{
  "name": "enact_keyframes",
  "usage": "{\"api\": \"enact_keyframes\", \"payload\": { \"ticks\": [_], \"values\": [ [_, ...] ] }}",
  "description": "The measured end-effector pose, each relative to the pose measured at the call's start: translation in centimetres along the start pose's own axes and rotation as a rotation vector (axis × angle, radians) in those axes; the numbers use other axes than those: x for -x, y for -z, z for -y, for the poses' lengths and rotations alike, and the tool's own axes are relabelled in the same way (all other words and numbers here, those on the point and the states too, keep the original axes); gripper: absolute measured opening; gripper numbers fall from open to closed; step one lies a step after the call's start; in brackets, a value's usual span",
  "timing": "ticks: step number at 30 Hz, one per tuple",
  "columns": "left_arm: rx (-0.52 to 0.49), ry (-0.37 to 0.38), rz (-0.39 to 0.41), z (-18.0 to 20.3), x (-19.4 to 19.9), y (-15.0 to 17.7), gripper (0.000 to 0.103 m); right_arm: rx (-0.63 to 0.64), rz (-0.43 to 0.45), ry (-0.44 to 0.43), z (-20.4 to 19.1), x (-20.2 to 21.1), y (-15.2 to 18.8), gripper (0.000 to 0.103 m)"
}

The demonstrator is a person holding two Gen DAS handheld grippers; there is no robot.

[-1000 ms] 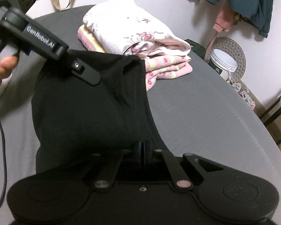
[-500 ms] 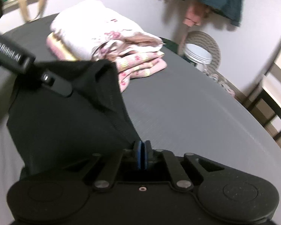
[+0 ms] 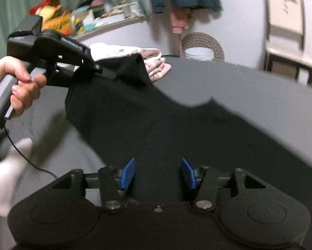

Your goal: Fold clothes

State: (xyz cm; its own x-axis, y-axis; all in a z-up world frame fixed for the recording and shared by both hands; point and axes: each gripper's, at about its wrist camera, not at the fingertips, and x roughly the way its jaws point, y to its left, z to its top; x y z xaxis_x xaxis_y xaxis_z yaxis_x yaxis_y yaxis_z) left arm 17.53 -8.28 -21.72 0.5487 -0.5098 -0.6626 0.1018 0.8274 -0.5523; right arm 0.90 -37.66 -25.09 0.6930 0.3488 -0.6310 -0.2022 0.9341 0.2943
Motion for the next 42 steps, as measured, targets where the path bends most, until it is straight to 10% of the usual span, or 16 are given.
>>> {"api": "enact_keyframes", "payload": {
  "ticks": [8, 21, 32, 34, 36, 37, 42],
  "values": [
    [-0.057, 0.018, -0.129, 7.2, -0.1, 0.0, 0.016, -0.484, 0.025, -0.149, 4.2, 2.6, 3.7, 0.064],
    [-0.082, 0.044, -0.273, 15.8, -6.6, 3.7, 0.016, -0.868, 0.136, -0.128, 11.2, 6.0, 5.2, 0.076],
    [-0.378, 0.031, -0.369, 18.6, -11.7, 10.0, 0.016, -1.092, 0.234, -0.099, 15.2, 5.2, 6.1, 0.080],
    [-0.429, 0.067, -0.330, 18.6, -11.1, 10.3, 0.030, -1.089, 0.229, -0.097, 15.1, 4.7, 6.1, 0.080],
    [-0.493, 0.109, -0.266, 18.8, -9.9, 10.5, 0.093, -1.081, 0.223, -0.094, 15.0, 4.4, 5.9, 0.080],
    [-0.532, 0.117, -0.242, 19.0, -9.4, 10.6, 0.103, -1.080, 0.221, -0.092, 15.0, 4.3, 5.9, 0.080],
    [-0.774, 0.174, -0.139, 19.6, -6.4, 12.2, 0.103, -1.093, 0.218, -0.087, 14.8, 4.2, 5.9, 0.080]
  ]
}}
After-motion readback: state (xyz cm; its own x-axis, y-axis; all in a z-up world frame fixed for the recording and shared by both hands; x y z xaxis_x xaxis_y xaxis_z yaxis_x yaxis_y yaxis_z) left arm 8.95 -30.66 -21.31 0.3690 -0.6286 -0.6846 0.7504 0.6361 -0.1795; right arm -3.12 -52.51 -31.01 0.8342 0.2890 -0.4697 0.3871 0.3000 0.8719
